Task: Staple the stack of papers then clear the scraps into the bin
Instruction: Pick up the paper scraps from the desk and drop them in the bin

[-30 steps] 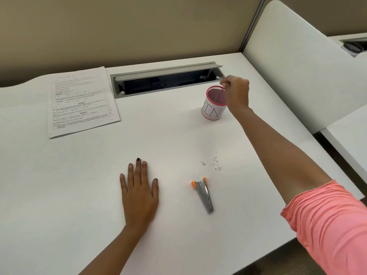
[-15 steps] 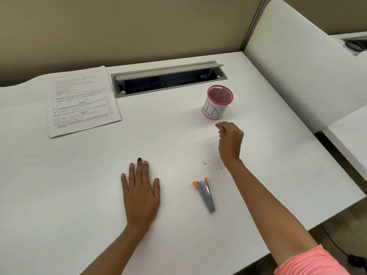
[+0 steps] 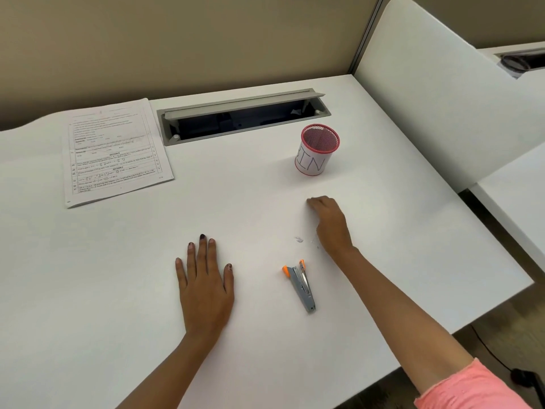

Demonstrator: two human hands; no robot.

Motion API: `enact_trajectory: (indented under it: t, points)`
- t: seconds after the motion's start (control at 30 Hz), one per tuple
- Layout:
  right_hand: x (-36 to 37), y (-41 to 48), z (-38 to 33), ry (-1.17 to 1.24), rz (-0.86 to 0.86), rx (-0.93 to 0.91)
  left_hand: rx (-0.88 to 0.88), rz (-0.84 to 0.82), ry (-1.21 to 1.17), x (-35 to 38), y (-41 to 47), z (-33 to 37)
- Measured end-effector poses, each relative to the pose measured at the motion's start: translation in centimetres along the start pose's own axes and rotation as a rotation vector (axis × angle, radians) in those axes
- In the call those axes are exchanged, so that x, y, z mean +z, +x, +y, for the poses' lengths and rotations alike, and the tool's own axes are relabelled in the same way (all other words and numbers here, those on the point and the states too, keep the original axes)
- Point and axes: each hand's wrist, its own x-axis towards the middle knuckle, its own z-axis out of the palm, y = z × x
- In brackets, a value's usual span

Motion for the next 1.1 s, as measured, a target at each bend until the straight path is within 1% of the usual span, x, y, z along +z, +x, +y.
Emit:
enact_trajectory:
  t: [0.07, 0.13, 0.2, 0.27, 0.3, 0.33, 0.4, 0.47, 0.5, 0.57, 0.63, 0.73, 0.93, 1.1]
  points:
    - [-0.1, -2.0, 0.1, -0.043, 0.021, -0.077, 0.001, 0.001, -0.002, 0.0, 0.0, 0.0]
    - [0.0, -4.3, 0.5, -0.050, 0.009, -0.074, 0.001, 0.001, -0.004, 0.0, 0.0, -0.1]
    - [-0.2, -6.4, 0.4, 0.058, -0.032, 0.031, 0.002, -0.001, -0.007, 0.0, -0.1, 0.0]
    - [-0.7, -7.8, 0.2, 0.100, -0.051, 0.066, 0.005, -0.002, -0.005, -0.1, 0.0, 0.1]
    - [-0.9, -8.3, 0.0, 0.083, -0.042, 0.049, 0.006, -0.001, -0.004, -0.1, 0.0, 0.1]
    - [-0.8, -8.8, 0.4, 0.066, 0.005, 0.044, 0.008, 0.000, -0.004, -0.1, 0.0, 0.0]
    - [-0.9, -9.5, 0.5, 0.075, 0.085, 0.108, 0.010, -0.001, -0.005, -0.1, 0.0, 0.0]
    - [-0.8, -10.2, 0.6, 0.087, 0.095, 0.195, 0.009, 0.000, -0.006, -0.1, 0.1, 0.0]
    - [-0.5, -10.6, 0.7, 0.073, 0.061, 0.191, 0.008, 0.000, -0.007, -0.1, 0.1, 0.0]
    - [0.1, -11.0, 1.0, -0.010, -0.034, 0.120, 0.008, 0.001, -0.008, -0.1, 0.1, 0.1]
    - [0.5, -10.6, 1.3, -0.116, -0.085, 0.041, 0.010, 0.000, -0.006, -0.1, 0.1, 0.1]
    - [0.8, -9.3, 1.3, -0.154, -0.143, -0.039, 0.011, 0.002, -0.013, 0.0, 0.1, 0.0]
    - [0.9, -5.9, 0.7, -0.178, -0.247, -0.255, 0.011, 0.011, -0.020, 0.0, 0.0, 0.0]
    - [0.6, -4.8, 0.4, -0.109, -0.341, -0.449, 0.013, 0.013, -0.023, 0.0, 0.0, 0.0]
